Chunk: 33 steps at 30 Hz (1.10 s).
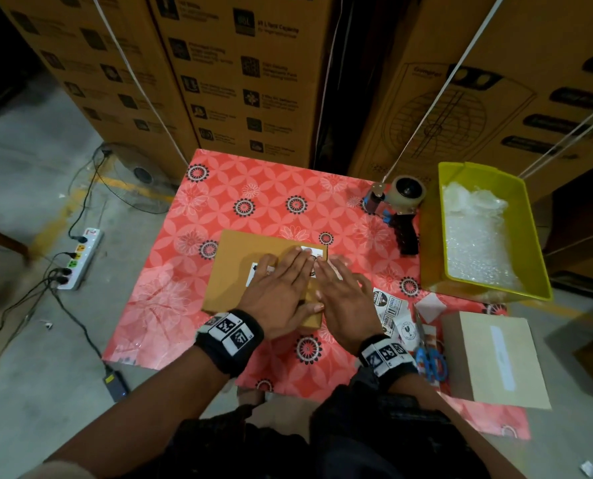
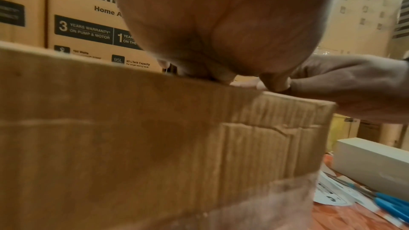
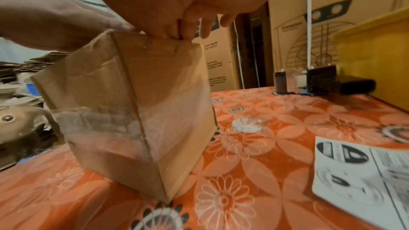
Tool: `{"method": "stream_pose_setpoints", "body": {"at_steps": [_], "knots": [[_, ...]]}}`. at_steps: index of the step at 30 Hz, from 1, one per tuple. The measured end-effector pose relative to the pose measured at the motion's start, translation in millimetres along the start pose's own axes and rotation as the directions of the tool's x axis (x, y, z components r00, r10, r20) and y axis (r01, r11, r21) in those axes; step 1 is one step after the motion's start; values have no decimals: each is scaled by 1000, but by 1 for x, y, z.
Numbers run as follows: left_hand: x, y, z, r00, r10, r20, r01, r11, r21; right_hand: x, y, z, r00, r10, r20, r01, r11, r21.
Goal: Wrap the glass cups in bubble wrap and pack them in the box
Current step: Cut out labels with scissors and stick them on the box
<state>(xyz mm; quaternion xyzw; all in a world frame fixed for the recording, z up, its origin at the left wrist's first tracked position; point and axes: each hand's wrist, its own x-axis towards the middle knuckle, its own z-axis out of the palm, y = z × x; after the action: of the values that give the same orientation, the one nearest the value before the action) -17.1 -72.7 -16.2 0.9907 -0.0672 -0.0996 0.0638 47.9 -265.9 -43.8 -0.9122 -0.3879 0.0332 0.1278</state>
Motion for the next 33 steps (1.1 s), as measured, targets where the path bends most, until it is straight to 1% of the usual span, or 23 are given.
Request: {"method": "stream_pose_setpoints", "body": {"at_steps": [2,7,9,11,13,15,17,19,23,26,29,33], "knots": [[5,-7,-5,1000,-19,10,18,999,44,-1,-2,-2,1000,11,11,-10,997,-73],[11,-20,-15,999,-51,-12,52,992,114,0,-7,-16,999,22,36,-16,989,-144],[11,-21,-15,997,-76,-11,76,992,97,-1,-12,-18,998,23,61,-16,992,-122],[10,-21,-10,998,-68,-6,68,996,50,-3,-17,-18,993,-32,114,38,998,-55],[7,-22,-5,999,-28,-17,28,1000,2,-5,-21,-19,984,-85,154,86,996,3],[4,-26,-1,998,22,-57,-23,1000,-7,-3,-21,-18,982,-91,163,95,995,-18],[0,-28,2,995,65,-74,-63,998,22,6,-22,-17,983,-78,164,92,993,-79],[-2,-28,3,993,83,-79,-80,996,45,20,-23,-15,985,-51,164,71,991,-116],[-6,-31,5,990,80,-113,-78,997,20,43,-27,-11,982,63,177,-32,984,-174],[-8,-30,5,992,58,-116,-56,998,17,41,-28,-10,982,89,167,-62,985,-163],[-7,-23,4,994,-5,-107,8,1000,26,30,-27,-9,984,41,173,-22,994,-107],[-6,-22,6,998,1,-62,2,999,54,7,-25,-6,981,-79,175,88,995,-47]]}}
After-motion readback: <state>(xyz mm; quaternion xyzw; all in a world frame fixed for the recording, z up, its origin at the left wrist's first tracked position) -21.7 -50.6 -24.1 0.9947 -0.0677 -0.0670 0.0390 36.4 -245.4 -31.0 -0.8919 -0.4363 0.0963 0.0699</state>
